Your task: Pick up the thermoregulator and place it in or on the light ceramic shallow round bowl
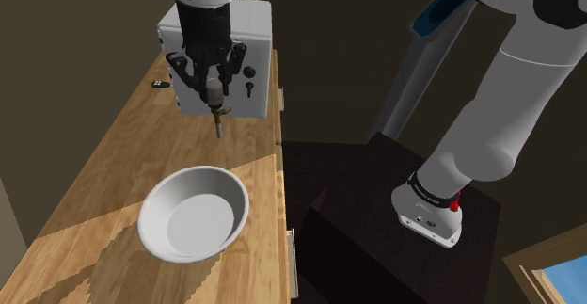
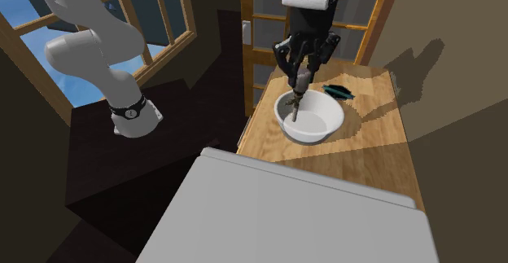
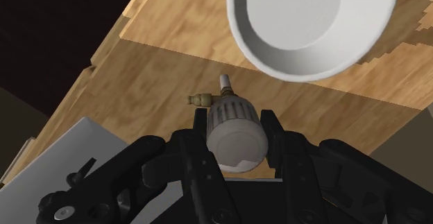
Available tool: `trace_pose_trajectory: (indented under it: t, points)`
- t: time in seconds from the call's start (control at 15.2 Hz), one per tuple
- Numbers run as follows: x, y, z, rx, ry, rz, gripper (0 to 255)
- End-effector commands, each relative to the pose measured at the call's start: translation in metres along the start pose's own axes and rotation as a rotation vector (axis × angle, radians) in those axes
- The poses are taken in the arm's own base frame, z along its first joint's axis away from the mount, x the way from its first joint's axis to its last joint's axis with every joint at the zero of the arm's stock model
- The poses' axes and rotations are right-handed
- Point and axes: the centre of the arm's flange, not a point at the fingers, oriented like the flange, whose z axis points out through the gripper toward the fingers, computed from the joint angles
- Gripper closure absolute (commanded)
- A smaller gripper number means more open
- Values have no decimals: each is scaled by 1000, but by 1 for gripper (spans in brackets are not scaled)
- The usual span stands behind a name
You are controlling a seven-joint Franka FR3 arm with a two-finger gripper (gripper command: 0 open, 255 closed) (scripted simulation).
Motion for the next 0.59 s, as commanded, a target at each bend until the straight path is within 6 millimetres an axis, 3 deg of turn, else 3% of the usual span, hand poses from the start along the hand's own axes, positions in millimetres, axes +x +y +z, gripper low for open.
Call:
trace_pose_trajectory:
  t: [0.0, 0.53]
  points:
    - [-12, -18, -10, 0, 0, 1, 255]
    - [-72, -99, -42, 0, 0, 1, 255]
